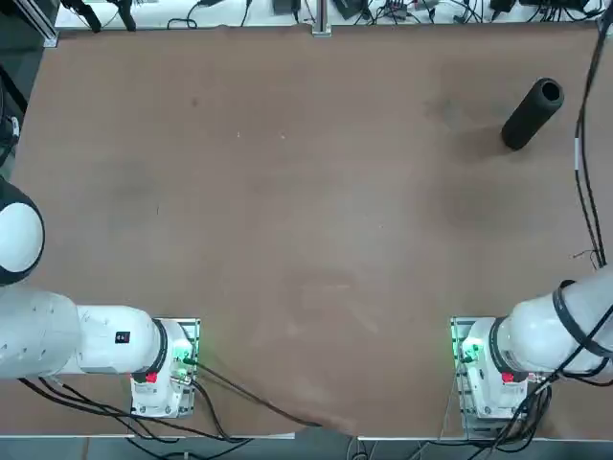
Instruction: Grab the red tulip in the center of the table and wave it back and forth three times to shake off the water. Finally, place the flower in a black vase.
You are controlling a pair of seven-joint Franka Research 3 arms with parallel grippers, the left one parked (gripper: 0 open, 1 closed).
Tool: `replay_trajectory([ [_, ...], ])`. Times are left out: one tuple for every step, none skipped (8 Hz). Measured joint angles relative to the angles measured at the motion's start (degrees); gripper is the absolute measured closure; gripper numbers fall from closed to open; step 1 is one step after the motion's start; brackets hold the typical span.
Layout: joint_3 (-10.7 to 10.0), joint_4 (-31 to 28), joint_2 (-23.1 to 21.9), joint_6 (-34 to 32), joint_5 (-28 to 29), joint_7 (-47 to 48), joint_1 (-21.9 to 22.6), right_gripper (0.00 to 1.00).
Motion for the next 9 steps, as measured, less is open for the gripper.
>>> replay_trajectory([
  [0.3,0.0,-1.4,-3.2,-0.8,5.2,5.0,0.8],
  [0.5,-0.1,-2.6,-6.8,-3.8,11.9,9.9,0.8],
  [0.5,-0.2,-3.4,-9.6,-7.8,19.8,14.1,0.8],
  [0.6,-0.2,-3.9,-11.4,-10.4,25.5,17.0,0.8],
  [0.5,-0.3,-4.5,-12.8,-11.3,27.7,17.8,0.8],
  [-0.8,-0.3,-5.1,-14.0,-11.7,27.9,17.3,0.8],
  [-3.5,-0.4,-5.7,-14.4,-11.7,24.8,15.0,0.8],
  [-6.1,-0.5,-6.1,-13.9,-11.2,18.3,10.9,0.8],
  [-7.6,-1.1,-6.2,-11.2,-8.7,11.1,5.4,0.8],
])
